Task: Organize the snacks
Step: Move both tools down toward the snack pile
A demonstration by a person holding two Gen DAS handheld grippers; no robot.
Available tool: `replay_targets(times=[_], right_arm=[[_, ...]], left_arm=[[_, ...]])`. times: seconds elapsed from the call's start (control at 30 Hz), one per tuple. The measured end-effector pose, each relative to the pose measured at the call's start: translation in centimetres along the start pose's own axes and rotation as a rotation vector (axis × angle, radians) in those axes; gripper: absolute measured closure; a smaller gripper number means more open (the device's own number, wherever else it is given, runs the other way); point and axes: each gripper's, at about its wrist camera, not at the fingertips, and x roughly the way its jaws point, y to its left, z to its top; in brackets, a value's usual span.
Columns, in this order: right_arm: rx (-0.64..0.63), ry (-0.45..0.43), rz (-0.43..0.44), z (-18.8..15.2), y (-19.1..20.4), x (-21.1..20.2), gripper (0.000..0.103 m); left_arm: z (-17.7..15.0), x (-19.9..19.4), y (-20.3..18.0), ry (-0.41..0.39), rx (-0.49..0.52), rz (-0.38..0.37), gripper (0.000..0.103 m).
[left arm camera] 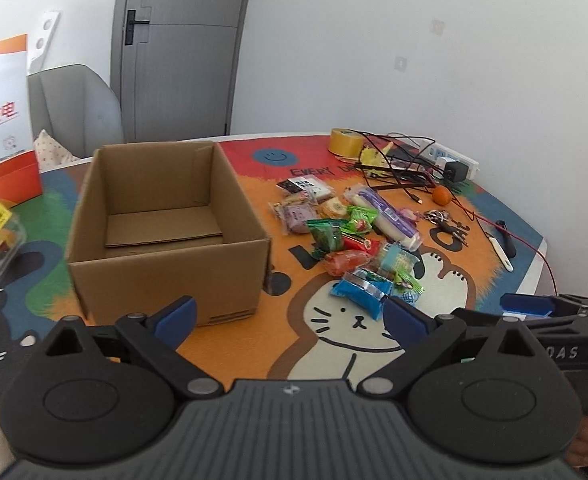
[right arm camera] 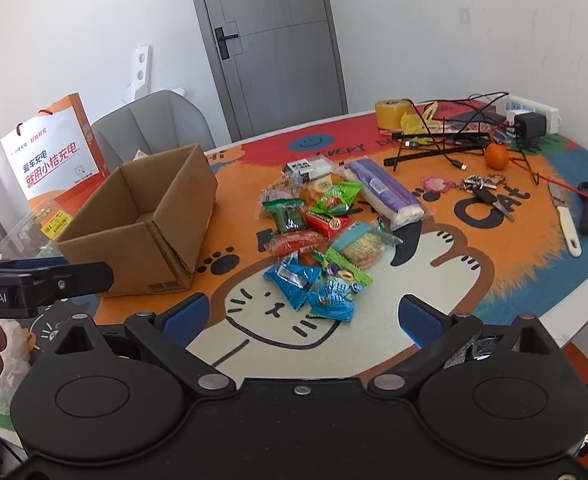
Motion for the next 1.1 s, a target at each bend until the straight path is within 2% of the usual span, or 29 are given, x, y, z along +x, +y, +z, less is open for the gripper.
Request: replay_targets(times=[0.07,0.13,0.3,0.37,0.43,0.63,0.93,1.1], right_arm=[[0.005,0.009,0.001,-0.2,-0.4,0.7,0.014],[0.021,0.025,0.014,-0.3,-1.0,1.4,0.019],[0.056,0.023,0.027,-0.6,-2.3,2.6,0.027],[0.066,0.032,0.032,-0.5,-3.0,3.4,0.034],[0.083,0.043,0.038,-0.5,-3.6,4.1,0.036],[0.103,0.059,0.069,-0.5,-4.6,5.8,0.04],[0.127,0.084,0.084,-0.4,-5.8,8.3,0.044],[0.133,0.068,0.102,-0.3,-6.4,9.1,0.049]], left_arm=[[0.1,0.9,-0.5,0.01,0.008,-0.01,0.006],[0.1,1.9,-1.0,0.018,0.006,-0.015,0.01],[0.5,4.2,-2.3,0.037,0.035,-0.003,0.014],[0.6,5.0,-2.6,0.042,0.045,-0.016,0.017],[0.7,5.9,-2.9,0.048,0.036,-0.028,0.026],[1.1,8.1,-3.5,0.075,0.03,-0.041,0.034],[1.1,11.0,-4.4,0.127,0.033,-0.063,0.036],[1.3,12.9,-5.1,0.155,0.041,-0.063,0.036]])
